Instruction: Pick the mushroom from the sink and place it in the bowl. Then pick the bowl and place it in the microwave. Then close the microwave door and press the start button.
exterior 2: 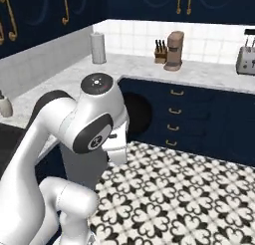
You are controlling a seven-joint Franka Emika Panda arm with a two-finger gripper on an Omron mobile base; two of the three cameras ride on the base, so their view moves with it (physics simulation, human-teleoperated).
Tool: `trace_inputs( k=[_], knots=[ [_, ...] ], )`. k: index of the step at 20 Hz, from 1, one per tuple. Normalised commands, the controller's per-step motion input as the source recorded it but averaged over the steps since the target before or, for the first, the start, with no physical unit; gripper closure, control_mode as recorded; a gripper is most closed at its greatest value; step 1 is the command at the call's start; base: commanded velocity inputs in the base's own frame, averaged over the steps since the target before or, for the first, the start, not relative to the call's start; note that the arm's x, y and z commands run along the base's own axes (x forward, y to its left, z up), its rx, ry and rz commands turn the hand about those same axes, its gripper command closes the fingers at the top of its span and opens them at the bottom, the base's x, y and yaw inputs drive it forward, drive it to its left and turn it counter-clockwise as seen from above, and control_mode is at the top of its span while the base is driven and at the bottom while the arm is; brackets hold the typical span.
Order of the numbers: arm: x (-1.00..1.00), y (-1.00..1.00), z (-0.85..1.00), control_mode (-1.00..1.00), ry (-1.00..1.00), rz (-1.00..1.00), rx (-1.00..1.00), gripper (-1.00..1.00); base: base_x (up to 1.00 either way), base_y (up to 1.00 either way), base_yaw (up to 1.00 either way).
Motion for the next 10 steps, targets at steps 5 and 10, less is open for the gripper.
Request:
trace_inputs(
  k=[5,10],
  knots=[
    [0.0,0.0,0.0,1.0,0.0,0.0,0.0,1.0,0.03,-0.15,-1.0],
    [0.0,0.0,0.0,1.0,0.0,0.0,0.0,1.0,0.09,-0.34,-0.99]
  ],
)
